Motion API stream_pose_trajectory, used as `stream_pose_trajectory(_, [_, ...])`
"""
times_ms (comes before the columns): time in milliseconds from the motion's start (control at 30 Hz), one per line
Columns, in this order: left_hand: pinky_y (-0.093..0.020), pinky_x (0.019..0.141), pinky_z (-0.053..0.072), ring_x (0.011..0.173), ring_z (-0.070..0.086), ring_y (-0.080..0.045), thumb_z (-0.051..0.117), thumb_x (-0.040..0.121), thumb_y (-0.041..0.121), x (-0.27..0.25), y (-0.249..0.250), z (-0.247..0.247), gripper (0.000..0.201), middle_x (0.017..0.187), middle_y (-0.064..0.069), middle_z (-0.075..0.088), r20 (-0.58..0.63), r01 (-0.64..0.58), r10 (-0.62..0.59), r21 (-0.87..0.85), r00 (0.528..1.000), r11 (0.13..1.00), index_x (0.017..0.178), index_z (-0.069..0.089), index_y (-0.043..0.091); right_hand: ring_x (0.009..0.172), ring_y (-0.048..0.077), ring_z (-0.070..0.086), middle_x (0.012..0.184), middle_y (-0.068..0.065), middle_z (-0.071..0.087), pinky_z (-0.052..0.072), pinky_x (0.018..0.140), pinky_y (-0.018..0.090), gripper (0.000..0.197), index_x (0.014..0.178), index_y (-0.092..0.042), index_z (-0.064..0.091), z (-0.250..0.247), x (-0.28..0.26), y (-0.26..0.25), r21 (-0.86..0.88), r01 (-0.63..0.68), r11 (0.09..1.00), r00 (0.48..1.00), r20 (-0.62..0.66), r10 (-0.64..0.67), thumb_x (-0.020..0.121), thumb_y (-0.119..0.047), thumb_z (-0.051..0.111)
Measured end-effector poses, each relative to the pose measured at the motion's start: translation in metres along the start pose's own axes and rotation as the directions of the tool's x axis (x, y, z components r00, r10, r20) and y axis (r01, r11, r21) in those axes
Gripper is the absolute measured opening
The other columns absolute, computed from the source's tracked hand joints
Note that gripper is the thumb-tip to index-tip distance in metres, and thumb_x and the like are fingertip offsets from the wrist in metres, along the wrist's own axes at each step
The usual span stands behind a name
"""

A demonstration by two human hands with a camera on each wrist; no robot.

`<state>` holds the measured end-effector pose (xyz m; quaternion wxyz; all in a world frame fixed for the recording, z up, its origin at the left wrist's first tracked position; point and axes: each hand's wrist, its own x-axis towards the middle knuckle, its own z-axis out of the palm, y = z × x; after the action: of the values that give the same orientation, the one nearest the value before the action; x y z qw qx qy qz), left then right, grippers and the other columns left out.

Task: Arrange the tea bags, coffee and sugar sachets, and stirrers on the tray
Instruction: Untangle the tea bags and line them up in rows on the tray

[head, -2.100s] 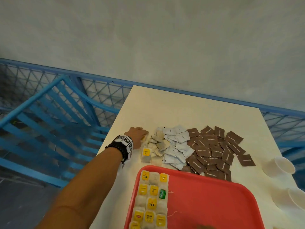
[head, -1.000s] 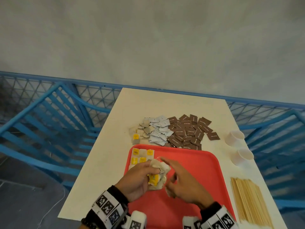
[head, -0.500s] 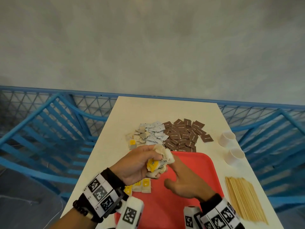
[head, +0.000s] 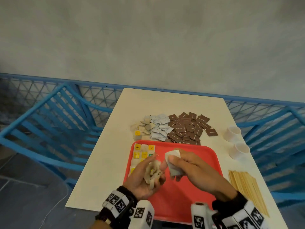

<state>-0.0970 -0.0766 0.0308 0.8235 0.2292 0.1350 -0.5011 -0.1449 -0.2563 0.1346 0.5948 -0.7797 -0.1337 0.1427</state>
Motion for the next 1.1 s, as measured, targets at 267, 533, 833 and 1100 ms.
stream_pose_trajectory(267, [-0.014,0.034,0.038,0.049,0.049,-0.008,0.088,0.069,0.020,0.013,-0.018,-0.010,0.028,0.071,-0.003,0.055,-0.187,-0.014,0.064,0.256,0.980,0.966,0.084,0.067,0.009,0.073,0.007,0.056,0.075,-0.004,0.065,0.047,0.069,0.022,0.026,0.105,-0.022,0.077,-0.030,-0.007,-0.020,0.006,0.009,1.000,0.987,-0.162,-0.008,0.099,-0.032,0.054])
stream_pose_trajectory(533, [-0.020,0.038,0.025,0.042,0.032,-0.011,0.076,0.083,0.036,-0.038,0.010,0.021,0.028,0.056,0.001,0.039,-0.130,-0.271,0.497,0.707,0.858,0.653,0.088,0.063,0.011,0.064,0.011,0.052,0.072,0.005,0.068,0.042,0.058,0.022,0.005,0.084,-0.017,0.079,-0.018,0.000,0.022,0.166,-0.109,0.980,0.872,-0.457,0.174,0.084,-0.021,0.076])
stream_pose_trajectory(833, [-0.016,0.038,0.030,0.035,0.038,-0.001,0.077,0.085,0.016,-0.063,0.023,0.060,0.015,0.046,0.011,0.052,0.021,-0.389,0.751,0.865,0.659,0.317,0.085,0.066,0.005,0.070,0.009,0.063,0.081,0.007,0.074,0.049,0.064,0.024,0.006,0.092,-0.012,0.072,0.028,0.032,0.015,0.261,-0.041,0.964,0.902,-0.406,0.148,0.086,-0.011,0.074])
stream_pose_trajectory(1100, [-0.028,0.053,0.043,0.049,0.055,-0.003,0.078,0.083,0.031,-0.070,0.029,0.036,0.014,0.058,0.012,0.064,-0.034,-0.272,0.943,0.953,0.332,0.130,0.075,0.071,0.022,0.094,0.006,0.068,0.103,-0.013,0.073,0.055,0.081,0.027,0.019,0.110,-0.025,0.072,0.072,0.052,0.021,-0.167,0.041,0.985,0.903,-0.415,-0.108,0.096,-0.034,0.063])
